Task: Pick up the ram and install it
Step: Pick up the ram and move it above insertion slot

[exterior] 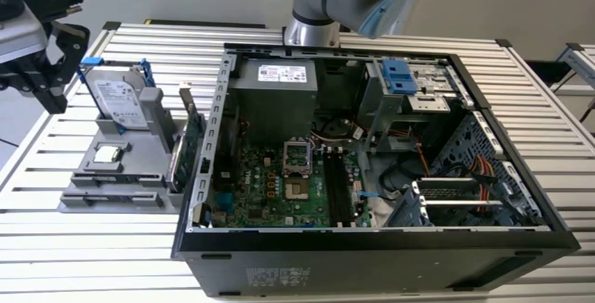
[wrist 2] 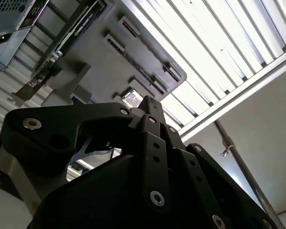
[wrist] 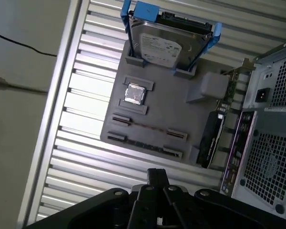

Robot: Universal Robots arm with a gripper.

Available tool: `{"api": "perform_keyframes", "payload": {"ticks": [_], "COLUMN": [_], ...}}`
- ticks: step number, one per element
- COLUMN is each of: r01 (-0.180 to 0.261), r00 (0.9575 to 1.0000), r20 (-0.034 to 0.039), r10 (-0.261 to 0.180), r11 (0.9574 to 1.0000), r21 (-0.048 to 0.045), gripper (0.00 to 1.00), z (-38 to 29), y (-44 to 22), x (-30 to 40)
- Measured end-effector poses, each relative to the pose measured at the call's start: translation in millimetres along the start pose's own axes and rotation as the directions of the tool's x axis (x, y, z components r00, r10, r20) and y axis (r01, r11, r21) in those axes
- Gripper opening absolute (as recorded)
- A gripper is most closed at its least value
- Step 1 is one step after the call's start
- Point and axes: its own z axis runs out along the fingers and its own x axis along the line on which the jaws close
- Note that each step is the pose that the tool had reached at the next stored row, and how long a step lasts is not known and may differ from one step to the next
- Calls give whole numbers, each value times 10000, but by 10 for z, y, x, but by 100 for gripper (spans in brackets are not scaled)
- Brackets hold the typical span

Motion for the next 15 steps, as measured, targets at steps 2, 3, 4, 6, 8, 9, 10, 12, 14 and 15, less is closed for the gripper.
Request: {"api": "perform_keyframes", "payload": {"ticks": [2,3,4,6,8,9,10,12,14,15], "r01": [172,254,341,500,662,828,908,1066,1228,1300], "r00": [9999,9997,9994,9987,9978,9966,9959,9943,9924,9915], "r20": [-8,-12,-16,-24,-32,-41,-44,-51,-59,-63], "r10": [-172,-254,-341,-500,-662,-828,-908,-1066,-1228,-1300], "r11": [9999,9997,9994,9987,9978,9966,9959,9943,9924,9915], "r21": [1,2,2,4,5,6,6,7,7,8], "gripper": [0,0,0,0,0,0,0,0,0,0], "z": [0,0,0,0,0,0,0,0,0,0], "y": [0,0,0,0,0,1,1,1,0,1], "x": [0,0,0,0,0,0,0,0,0,0]}}
